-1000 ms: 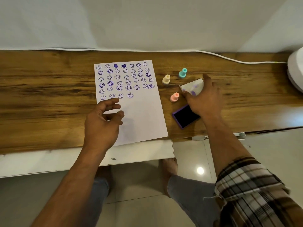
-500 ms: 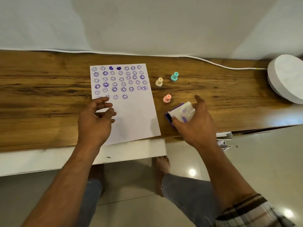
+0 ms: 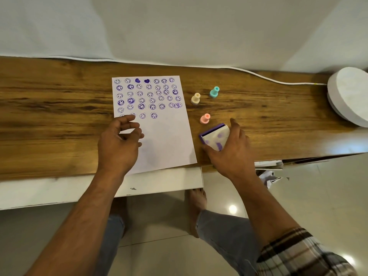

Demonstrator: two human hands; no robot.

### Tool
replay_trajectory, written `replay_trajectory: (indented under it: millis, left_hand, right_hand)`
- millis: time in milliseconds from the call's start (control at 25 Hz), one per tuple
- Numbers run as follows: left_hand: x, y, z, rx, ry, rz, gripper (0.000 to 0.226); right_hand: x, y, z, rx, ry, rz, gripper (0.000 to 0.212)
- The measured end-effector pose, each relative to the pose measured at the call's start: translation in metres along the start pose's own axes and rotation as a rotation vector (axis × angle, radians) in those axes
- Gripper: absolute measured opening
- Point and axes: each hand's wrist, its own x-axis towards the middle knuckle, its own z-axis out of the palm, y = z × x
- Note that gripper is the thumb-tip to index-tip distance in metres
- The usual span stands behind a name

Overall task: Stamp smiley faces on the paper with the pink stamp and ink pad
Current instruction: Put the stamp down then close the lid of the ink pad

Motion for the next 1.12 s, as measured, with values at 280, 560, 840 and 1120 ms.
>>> replay_trajectory:
  millis: [280, 560, 840, 1120]
  left_hand:
    - [-0.019, 0.005, 0.019, -0.018, -0.176, -0.109, 0.019]
    - [-0.038, 0.019, 0.025, -0.470, -0.620, -0.670, 0.044]
    - [-0.035, 0.019, 0.021, -0.608, -0.644, -0.688, 0.051]
    - [-0.037, 0.015, 0.026, -0.610, -0.616, -0.623, 0.045]
  right_hand:
    - [-0.009, -0.017, -0.018, 0.181, 0.003, -0.009, 0.107]
    - [-0.058, -0.059, -0.019, 0.524, -0.219, -0.350, 0.101]
    - [-0.050, -0.060, -0.018, 0.431, -0.226, -0.448, 0.101]
    - [-0.043, -0.055, -0.021, 0.361, -0.220, -0.487, 0.100]
